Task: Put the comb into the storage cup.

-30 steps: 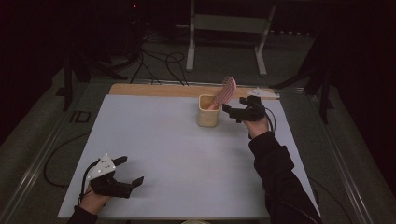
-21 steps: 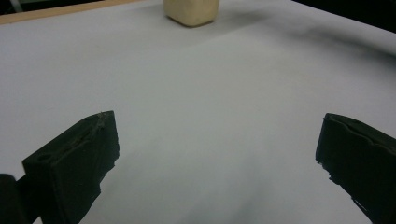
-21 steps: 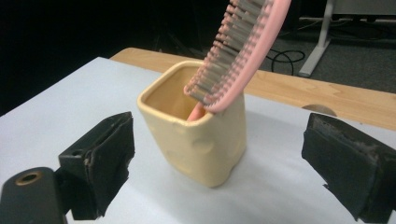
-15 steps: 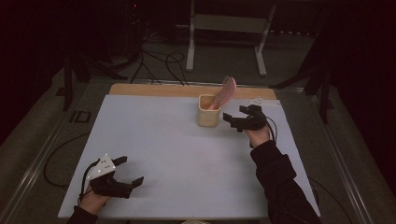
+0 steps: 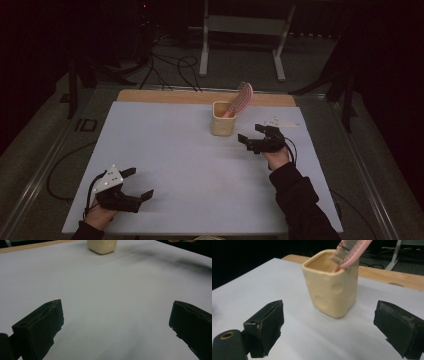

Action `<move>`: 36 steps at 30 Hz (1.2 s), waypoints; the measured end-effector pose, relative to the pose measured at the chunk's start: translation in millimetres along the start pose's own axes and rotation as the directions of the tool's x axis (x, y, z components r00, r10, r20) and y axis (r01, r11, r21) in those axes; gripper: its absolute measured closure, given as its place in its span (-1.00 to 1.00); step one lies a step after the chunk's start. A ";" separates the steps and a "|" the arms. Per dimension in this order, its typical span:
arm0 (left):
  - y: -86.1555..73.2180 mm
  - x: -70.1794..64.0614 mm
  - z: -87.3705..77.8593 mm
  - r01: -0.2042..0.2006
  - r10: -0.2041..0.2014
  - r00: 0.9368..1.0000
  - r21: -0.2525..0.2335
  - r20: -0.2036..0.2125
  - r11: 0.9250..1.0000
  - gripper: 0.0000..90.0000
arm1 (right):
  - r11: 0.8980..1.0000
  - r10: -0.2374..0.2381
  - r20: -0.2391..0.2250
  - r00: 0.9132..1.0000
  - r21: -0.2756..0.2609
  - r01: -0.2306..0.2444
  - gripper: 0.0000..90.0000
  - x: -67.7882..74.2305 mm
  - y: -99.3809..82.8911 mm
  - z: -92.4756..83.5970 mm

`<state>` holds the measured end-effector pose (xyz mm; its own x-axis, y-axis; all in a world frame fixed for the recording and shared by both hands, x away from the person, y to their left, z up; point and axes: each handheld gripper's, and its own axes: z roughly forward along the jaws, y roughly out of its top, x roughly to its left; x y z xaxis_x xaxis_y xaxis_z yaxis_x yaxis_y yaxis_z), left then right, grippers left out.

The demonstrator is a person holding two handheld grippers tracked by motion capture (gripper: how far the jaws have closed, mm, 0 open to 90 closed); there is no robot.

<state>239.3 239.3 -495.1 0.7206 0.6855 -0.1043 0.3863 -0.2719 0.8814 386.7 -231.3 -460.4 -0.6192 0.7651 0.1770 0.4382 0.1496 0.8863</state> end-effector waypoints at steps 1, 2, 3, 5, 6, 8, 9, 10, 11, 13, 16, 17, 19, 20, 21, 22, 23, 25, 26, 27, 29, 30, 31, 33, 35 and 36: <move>0.0 -0.1 0.0 -0.001 0.001 1.000 0.000 0.000 1.000 -1.00 | 1.000 -0.002 -0.001 1.000 -0.005 0.002 -0.80 0.6 -2.4 -0.9; 0.1 -0.1 0.1 -0.002 0.002 1.000 0.000 0.000 1.000 -1.00 | 1.000 0.001 -0.007 1.000 -0.009 -0.001 -0.80 1.2 -5.1 -1.6; 0.3 0.0 0.2 -0.003 0.003 1.000 0.001 0.001 1.000 -1.00 | 1.000 0.003 -0.010 1.000 -0.003 -0.003 -0.80 1.8 -7.5 -2.1; 0.3 0.0 0.3 -0.001 0.001 1.000 0.001 0.001 1.000 -1.00 | 1.000 -0.003 -0.014 1.000 0.003 0.003 -0.80 3.4 -12.4 -3.4; 0.2 -0.2 0.3 -0.002 0.002 1.000 0.001 0.001 1.000 -1.00 | 1.000 -0.007 -0.019 1.000 0.005 0.007 -0.80 4.0 -15.0 -4.0; 0.2 -0.2 0.4 -0.002 0.002 1.000 0.002 0.002 1.000 -1.00 | 1.000 -0.009 -0.027 1.000 0.013 0.009 -0.80 5.2 -20.0 -5.4; 0.3 -0.1 0.4 -0.001 0.001 1.000 0.002 0.002 1.000 -1.00 | 1.000 -0.010 -0.029 1.000 0.014 0.010 -0.80 5.6 -22.3 -6.4; 0.3 -0.1 0.4 -0.001 0.001 1.000 0.002 0.002 1.000 -1.00 | 1.000 -0.010 -0.029 1.000 0.014 0.010 -0.80 5.6 -22.3 -6.4; 0.2 0.0 0.3 -0.001 0.001 1.000 0.002 0.001 1.000 -1.00 | 1.000 -0.009 -0.033 0.999 0.016 0.010 -0.80 6.1 -24.3 -7.5; 0.2 -0.3 -0.1 -0.003 0.003 1.000 0.001 -0.001 1.000 -1.00 | 1.000 -0.010 -0.039 0.999 0.014 0.011 -0.80 6.6 -28.8 -10.6; 0.4 0.0 -0.2 -0.001 0.001 1.000 -0.001 0.000 1.000 -1.00 | 1.000 -0.016 -0.047 0.999 0.022 0.017 -0.80 8.1 -35.4 -15.2; 0.4 -0.1 -0.3 -0.001 0.001 1.000 -0.001 -0.001 1.000 -1.00 | 0.999 -0.022 -0.046 0.999 0.025 0.024 -0.80 8.6 -37.1 -16.3; 0.3 -0.6 0.0 -0.003 0.003 1.000 0.000 0.001 1.000 -1.00 | 0.999 -0.030 -0.046 0.998 0.026 0.031 -0.80 10.1 -41.7 -19.8; 0.4 -0.6 0.2 -0.004 0.004 1.000 0.002 0.002 1.000 -1.00 | 0.999 -0.030 -0.052 0.998 0.026 0.032 -0.80 10.7 -44.1 -21.4; 0.6 -0.4 0.4 -0.004 0.004 1.000 0.001 0.002 1.000 -1.00 | 0.999 -0.035 -0.054 0.998 0.029 0.036 -0.80 11.2 -46.1 -23.1; 0.6 -0.4 0.3 -0.003 0.003 1.000 0.001 0.001 1.000 -1.00 | 0.999 -0.039 -0.057 0.998 0.032 0.041 -0.80 11.8 -47.9 -25.1; 0.7 -0.6 0.2 -0.003 0.003 1.000 0.001 0.002 1.000 -1.00 | 0.999 -0.040 -0.059 0.997 0.032 0.042 -0.80 12.2 -48.9 -26.6; 0.7 -0.7 0.2 -0.005 0.005 1.000 0.001 0.003 1.000 -1.00 | 0.998 -0.045 -0.061 0.997 0.030 0.046 -0.80 13.3 -51.2 -29.9; 0.7 -0.5 0.3 -0.004 0.004 1.000 0.001 0.003 1.000 -1.00 | 0.998 -0.052 -0.060 0.997 0.037 0.054 -0.80 14.2 -52.4 -31.1; 0.6 -0.3 0.3 -0.004 0.004 1.000 0.001 0.001 1.000 -1.00 | 0.997 -0.063 -0.062 0.996 0.038 0.066 -0.80 14.6 -53.6 -32.3; 0.5 -0.5 0.1 -0.003 0.003 1.000 0.000 0.002 1.000 -1.00 | 0.997 -0.063 -0.069 0.996 0.039 0.066 -0.80 15.5 -56.5 -34.9; 0.5 -0.6 0.1 -0.004 0.004 1.000 0.000 0.003 1.000 -1.00 | 0.997 -0.062 -0.070 0.996 0.042 0.066 -0.80 15.7 -57.3 -35.8; 0.5 -0.6 0.2 -0.005 0.005 1.000 0.002 0.003 1.000 -1.00 | 0.997 -0.059 -0.070 0.996 0.040 0.062 -0.80 16.4 -58.7 -37.2; 0.3 -0.4 0.0 -0.002 0.002 1.000 0.001 0.002 1.000 -1.00 | 0.997 -0.061 -0.075 0.995 0.040 0.064 -0.80 18.3 -61.5 -40.9; 0.2 -0.7 -0.5 -0.002 0.002 1.000 0.000 0.001 1.000 -1.00 | 0.997 -0.067 -0.075 0.995 0.041 0.070 -0.80 19.5 -64.6 -44.4; 0.3 -0.7 -0.5 -0.002 0.002 1.000 0.000 0.001 1.000 -1.00 | 0.997 -0.066 -0.079 0.995 0.040 0.069 -0.80 20.1 -66.3 -46.5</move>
<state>238.5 239.1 -494.6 0.7222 0.6840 -0.1031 0.3848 -0.2734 0.8816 314.9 -255.0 -495.7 -0.6960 0.7019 0.1515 0.4200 0.2268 0.8787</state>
